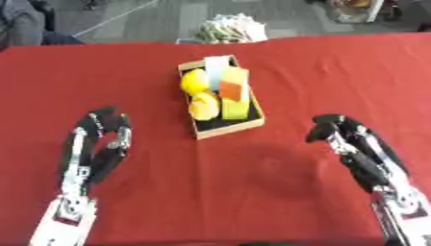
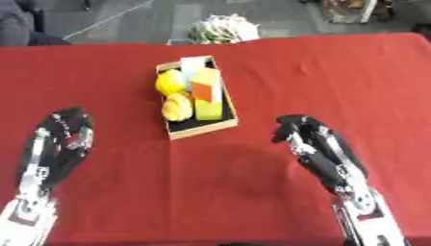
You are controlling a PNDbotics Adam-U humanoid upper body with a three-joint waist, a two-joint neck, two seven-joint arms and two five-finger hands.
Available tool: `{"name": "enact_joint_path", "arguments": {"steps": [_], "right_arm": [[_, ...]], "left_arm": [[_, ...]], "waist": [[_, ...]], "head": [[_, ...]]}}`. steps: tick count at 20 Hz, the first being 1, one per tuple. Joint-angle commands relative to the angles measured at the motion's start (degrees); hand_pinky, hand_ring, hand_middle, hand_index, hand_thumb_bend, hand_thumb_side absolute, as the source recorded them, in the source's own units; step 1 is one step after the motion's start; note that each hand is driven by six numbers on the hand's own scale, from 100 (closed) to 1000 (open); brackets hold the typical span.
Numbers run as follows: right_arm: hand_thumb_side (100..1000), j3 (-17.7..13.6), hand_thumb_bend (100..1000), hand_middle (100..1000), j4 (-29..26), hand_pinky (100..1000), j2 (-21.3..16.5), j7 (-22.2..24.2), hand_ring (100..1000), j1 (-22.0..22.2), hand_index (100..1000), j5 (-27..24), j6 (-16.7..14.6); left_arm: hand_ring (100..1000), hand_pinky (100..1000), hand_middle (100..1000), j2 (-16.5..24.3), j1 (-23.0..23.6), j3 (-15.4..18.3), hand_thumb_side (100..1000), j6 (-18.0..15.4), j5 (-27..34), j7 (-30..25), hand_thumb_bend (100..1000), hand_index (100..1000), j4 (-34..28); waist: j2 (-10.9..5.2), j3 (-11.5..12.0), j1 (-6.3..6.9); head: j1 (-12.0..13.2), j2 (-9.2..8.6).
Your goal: Pick up objects on the table and place them in the box.
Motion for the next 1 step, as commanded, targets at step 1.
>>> {"name": "enact_joint_path", "arguments": {"steps": [1], "right_arm": [[453,0.0,100,538,-1.1,729,-0.2,-0.1,579,-0.5,715,-0.2,0.0]], "left_arm": [[551,766,545,0.1,-0.1,-0.2,374,-0.2,0.9,0.5,181,732,-0.4]], "waist": [[-1.42,0.1,-0.73]], "head": [[0.0,0.26]]}}
